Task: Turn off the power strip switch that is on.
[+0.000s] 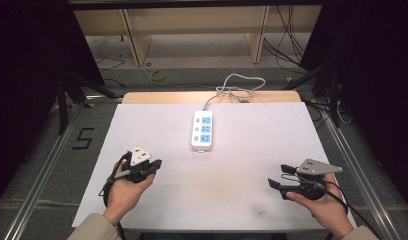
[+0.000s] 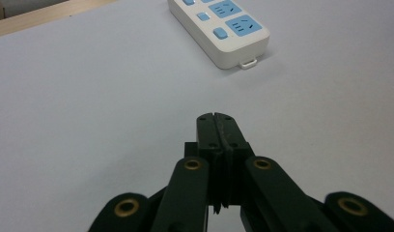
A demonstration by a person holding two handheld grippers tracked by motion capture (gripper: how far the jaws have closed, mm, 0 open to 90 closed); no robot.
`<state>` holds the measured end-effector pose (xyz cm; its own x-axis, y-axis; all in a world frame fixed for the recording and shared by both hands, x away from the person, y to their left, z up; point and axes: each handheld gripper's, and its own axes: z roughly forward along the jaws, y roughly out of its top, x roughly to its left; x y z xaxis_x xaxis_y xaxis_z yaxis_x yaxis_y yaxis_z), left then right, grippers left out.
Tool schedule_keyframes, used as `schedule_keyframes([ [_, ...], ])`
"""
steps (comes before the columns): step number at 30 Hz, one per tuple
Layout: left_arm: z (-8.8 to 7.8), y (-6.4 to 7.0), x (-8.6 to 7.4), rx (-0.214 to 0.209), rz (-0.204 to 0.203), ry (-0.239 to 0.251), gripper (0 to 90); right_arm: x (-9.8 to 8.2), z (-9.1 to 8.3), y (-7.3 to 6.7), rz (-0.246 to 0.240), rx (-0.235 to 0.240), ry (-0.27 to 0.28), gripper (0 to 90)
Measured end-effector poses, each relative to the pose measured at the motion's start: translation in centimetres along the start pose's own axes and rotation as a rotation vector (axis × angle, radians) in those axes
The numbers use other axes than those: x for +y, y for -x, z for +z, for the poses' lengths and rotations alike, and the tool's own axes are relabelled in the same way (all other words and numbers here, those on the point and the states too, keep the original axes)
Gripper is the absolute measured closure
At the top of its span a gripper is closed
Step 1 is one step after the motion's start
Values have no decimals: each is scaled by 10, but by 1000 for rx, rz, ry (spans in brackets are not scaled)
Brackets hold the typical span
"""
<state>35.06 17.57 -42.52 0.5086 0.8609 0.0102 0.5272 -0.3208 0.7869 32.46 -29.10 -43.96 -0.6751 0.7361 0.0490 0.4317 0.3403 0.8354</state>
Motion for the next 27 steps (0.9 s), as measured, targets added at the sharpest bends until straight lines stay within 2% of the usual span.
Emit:
schedule_keyframes([
  [6, 5, -1, 8, -11, -16, -2, 897, -1, -1, -1, 3, -2, 2, 300],
  [10, 13, -4, 19, -17, -42, 1, 897, -1, -1, -2, 1, -2, -1, 300],
  [20, 30, 1, 38, -23, -21, -19, 897, -1, 0, -4, 3, 5, 1, 300],
  [27, 43, 3, 51, -26, -22, -28, 897, -1, 0, -6, 1, 9, -2, 300],
])
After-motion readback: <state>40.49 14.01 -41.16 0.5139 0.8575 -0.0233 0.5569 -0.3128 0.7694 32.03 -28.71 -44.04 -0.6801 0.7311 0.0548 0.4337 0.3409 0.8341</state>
